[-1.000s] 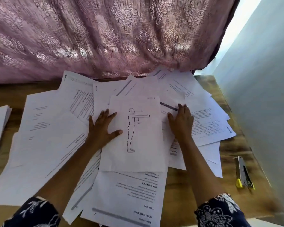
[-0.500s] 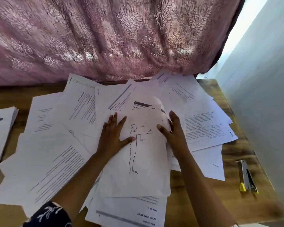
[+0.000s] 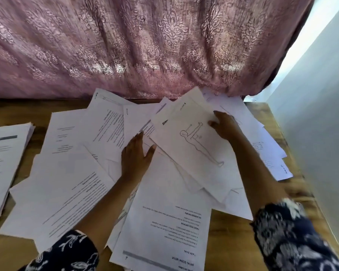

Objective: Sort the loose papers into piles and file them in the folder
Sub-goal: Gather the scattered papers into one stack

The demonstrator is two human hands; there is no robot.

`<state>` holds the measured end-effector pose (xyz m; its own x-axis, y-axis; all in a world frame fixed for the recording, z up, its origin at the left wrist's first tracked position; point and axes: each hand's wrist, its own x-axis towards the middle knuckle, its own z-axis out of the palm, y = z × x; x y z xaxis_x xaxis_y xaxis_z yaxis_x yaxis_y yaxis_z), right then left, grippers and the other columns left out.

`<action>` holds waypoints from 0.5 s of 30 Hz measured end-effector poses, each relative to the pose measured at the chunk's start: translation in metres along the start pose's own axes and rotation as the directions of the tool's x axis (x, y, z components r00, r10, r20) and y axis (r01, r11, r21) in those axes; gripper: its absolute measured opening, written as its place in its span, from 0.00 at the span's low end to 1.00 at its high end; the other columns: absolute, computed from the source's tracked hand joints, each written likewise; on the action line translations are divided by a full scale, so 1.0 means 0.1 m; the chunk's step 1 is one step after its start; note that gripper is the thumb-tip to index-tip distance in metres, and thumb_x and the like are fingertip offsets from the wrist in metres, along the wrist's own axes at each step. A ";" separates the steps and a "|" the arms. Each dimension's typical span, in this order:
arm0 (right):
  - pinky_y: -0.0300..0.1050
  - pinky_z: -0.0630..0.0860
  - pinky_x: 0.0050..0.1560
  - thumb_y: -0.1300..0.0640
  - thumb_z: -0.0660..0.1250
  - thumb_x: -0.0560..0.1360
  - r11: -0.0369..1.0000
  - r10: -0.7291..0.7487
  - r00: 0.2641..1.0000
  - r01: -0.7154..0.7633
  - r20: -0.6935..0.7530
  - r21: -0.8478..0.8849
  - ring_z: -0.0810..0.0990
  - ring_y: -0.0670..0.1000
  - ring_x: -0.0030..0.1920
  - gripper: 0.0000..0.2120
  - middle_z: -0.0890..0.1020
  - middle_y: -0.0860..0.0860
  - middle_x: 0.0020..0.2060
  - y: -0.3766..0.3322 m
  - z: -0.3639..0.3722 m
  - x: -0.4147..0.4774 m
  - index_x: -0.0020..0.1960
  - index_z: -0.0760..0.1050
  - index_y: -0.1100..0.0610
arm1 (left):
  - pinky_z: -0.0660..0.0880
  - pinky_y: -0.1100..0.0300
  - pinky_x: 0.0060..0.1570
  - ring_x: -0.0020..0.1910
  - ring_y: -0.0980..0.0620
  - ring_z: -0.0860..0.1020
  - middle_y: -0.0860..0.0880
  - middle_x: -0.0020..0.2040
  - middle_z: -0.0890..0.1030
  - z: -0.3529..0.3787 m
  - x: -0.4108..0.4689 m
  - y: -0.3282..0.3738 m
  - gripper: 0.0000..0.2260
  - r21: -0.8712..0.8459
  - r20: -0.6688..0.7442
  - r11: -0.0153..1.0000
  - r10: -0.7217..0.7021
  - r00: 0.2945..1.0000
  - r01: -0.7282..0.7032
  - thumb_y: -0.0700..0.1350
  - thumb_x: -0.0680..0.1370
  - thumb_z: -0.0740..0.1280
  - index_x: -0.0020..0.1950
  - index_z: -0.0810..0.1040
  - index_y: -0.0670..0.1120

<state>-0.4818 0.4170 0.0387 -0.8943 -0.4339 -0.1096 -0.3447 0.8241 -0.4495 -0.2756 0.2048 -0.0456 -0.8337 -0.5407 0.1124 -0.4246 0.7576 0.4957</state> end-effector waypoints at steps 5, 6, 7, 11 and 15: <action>0.49 0.61 0.68 0.51 0.66 0.78 0.988 -0.105 0.975 0.125 0.197 -0.094 0.65 0.60 0.71 0.31 0.66 0.62 0.71 -0.23 0.18 0.56 0.74 0.60 0.64 | 0.65 0.48 0.67 0.73 0.43 0.64 0.43 0.74 0.66 0.04 -0.02 -0.06 0.38 0.225 0.067 0.971 0.069 0.995 -0.082 0.71 0.73 0.48 0.74 0.67 0.49; 0.50 0.64 0.65 0.50 0.68 0.76 0.990 -0.092 0.975 0.112 0.200 -0.089 0.67 0.61 0.69 0.32 0.68 0.62 0.70 -0.27 0.24 0.60 0.73 0.60 0.63 | 0.64 0.48 0.67 0.73 0.43 0.64 0.43 0.75 0.66 0.04 -0.01 -0.05 0.39 0.239 0.071 0.968 0.059 0.996 -0.075 0.71 0.72 0.47 0.74 0.67 0.49; 0.51 0.67 0.63 0.49 0.70 0.74 0.992 -0.071 0.981 0.089 0.182 -0.091 0.70 0.61 0.67 0.33 0.70 0.62 0.67 -0.28 0.30 0.61 0.71 0.61 0.62 | 0.64 0.48 0.67 0.73 0.43 0.64 0.43 0.75 0.65 0.05 0.00 -0.05 0.39 0.246 0.074 0.967 0.052 0.996 -0.068 0.72 0.72 0.47 0.74 0.67 0.49; 0.52 0.70 0.60 0.48 0.76 0.69 0.996 0.088 0.992 -0.085 0.086 -0.039 0.73 0.61 0.64 0.36 0.75 0.58 0.64 -0.26 0.39 0.61 0.70 0.63 0.57 | 0.64 0.49 0.67 0.74 0.44 0.63 0.45 0.76 0.64 0.06 0.02 -0.05 0.40 0.276 0.071 0.959 0.048 0.996 -0.065 0.73 0.72 0.45 0.75 0.65 0.50; 0.51 0.64 0.68 0.50 0.75 0.70 0.996 0.089 0.986 -0.084 0.141 -0.036 0.66 0.58 0.70 0.37 0.68 0.56 0.71 -0.08 0.25 0.62 0.74 0.63 0.58 | 0.62 0.50 0.68 0.74 0.45 0.62 0.45 0.77 0.62 0.05 0.00 -0.04 0.42 0.256 0.058 0.965 0.047 0.997 -0.060 0.74 0.71 0.44 0.76 0.62 0.50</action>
<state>-0.5273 0.3746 0.0137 -0.8722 -0.4061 -0.2726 -0.2782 0.8704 -0.4062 -0.2756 0.2032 -0.0519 -0.8717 -0.4824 0.0857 -0.4498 0.8573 0.2506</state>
